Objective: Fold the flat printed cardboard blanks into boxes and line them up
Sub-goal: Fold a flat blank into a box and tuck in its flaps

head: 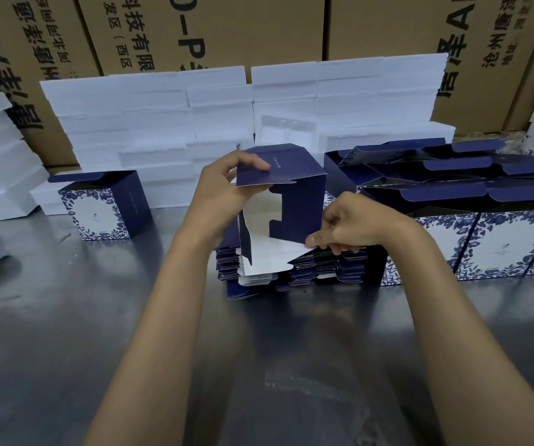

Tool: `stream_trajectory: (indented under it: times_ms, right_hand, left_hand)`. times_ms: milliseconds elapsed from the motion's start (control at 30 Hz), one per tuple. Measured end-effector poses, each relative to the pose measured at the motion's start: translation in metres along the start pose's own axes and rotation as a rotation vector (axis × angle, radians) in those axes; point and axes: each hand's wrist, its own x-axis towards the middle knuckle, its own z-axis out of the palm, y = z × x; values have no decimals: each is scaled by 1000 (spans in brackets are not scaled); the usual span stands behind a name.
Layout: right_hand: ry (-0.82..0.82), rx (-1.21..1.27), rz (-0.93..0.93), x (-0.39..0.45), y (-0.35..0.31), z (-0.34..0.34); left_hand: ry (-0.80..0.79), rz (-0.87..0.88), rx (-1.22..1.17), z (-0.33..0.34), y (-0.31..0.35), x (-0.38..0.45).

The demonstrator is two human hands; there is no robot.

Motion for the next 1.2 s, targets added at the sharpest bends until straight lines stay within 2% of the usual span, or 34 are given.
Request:
stream_trajectory:
  times_ms: [200,333,467,633,800,933,1100,1200]
  right_hand:
    - [84,7,-17,-5,-3,-9]
    - [65,11,3,-7,-6,-8]
    - [142,17,-7,-8,-9,-13]
    - [131,3,1,-11,-9,-15]
    - [288,53,-86,-11,-13,-23]
    - [268,86,-89,-14,-14,-22]
    - [360,52,-104,-22,-24,-35]
    - [534,135,-165,-32,-32,-46]
  left_hand:
    - [-15,2,0,-1,-2,0]
    - [-15,5,4,2,-1,1]
    - [-8,-4,-10,0,-3,2]
    - [-9,-7,3,4,-3,1]
    - [-23,-4,11,0,-3,0]
    - [-44,-8,16,-3,-3,-1]
    - [-60,-16,29,-3,-2,-1]
    - [-64,-13,26,-3,-2,-1]
